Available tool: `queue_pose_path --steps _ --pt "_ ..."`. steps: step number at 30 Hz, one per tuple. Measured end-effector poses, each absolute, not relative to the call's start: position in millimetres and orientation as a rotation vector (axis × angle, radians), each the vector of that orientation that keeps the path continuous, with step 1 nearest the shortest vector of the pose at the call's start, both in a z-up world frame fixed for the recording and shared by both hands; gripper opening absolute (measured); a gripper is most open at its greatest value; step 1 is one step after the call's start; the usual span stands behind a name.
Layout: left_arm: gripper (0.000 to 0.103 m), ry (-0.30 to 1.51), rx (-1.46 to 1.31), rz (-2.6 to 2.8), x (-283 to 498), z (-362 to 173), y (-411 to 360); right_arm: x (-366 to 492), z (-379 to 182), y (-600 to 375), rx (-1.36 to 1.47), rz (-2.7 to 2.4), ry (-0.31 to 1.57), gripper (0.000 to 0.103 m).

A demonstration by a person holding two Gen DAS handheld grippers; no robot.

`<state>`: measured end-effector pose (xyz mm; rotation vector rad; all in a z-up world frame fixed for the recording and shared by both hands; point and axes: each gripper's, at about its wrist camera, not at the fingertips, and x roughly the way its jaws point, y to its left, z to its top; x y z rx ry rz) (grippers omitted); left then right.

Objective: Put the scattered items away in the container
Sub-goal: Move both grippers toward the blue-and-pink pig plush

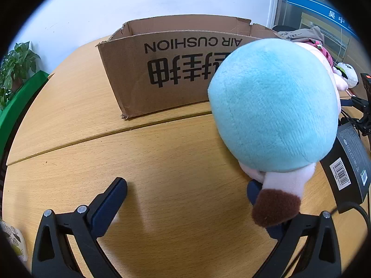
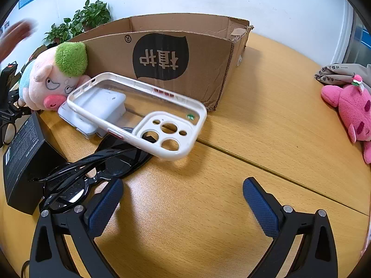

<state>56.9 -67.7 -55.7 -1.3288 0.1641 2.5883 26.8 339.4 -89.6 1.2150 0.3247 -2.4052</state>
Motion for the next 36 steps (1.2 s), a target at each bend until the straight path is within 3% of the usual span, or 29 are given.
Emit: queue_pose_path --steps 14,24,27,31,36 --pt "0.103 0.163 -1.329 2.591 59 -55 -67 26 -89 336 1.238 -2.446 0.299 0.103" --pt "0.103 0.172 -1.371 2.578 74 -59 -63 93 -88 341 1.393 -2.570 0.194 0.103" --pt "0.102 0.089 -1.336 2.771 91 -39 -76 116 -79 346 1.431 -2.654 0.127 0.103" --pt "0.102 -0.103 -1.089 2.835 127 11 -79 137 -53 334 1.348 -2.680 -0.005 0.103" --pt "0.102 -0.110 -1.044 2.786 137 39 -47 142 -25 289 1.256 -2.693 -0.010 0.103"
